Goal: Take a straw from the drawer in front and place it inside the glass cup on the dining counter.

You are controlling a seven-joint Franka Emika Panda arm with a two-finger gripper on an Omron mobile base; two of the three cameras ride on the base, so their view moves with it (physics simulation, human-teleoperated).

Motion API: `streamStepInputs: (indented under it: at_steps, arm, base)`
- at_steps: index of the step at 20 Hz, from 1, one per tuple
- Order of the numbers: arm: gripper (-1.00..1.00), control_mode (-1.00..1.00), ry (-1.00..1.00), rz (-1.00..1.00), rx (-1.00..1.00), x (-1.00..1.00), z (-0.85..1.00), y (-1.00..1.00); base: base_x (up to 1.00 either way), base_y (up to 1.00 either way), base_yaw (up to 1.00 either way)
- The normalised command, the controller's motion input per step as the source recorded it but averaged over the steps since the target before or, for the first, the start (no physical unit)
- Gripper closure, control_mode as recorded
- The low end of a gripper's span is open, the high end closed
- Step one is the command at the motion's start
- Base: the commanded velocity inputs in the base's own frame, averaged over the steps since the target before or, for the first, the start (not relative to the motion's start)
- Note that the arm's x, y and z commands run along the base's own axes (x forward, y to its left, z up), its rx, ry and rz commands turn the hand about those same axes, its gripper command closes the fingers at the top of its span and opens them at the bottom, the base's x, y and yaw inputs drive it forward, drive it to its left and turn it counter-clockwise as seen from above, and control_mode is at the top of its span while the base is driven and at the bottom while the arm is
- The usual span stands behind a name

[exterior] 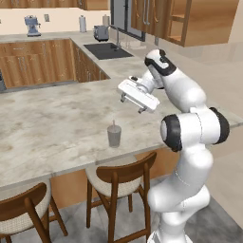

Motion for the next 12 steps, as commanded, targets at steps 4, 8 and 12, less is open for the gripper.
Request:
streamStepInputs:
  at_steps: [4,8,12]
  arm:
    - [-1.00,-1.00,-0.15,-0.01,0.02,-1.00,0.85,-0.25]
    - [-1.00,-1.00,-0.03,0.00,0.00,-1.00,0.16,-0.18]
    - [-1.00,-1.00,0.00,0.00,-0.01,-1.00,-0.35,-0.01]
  base:
    - [0.00,0.00,0.00]
    - [0.00,0.00,0.00]
    - [0.00,0.00,0.00]
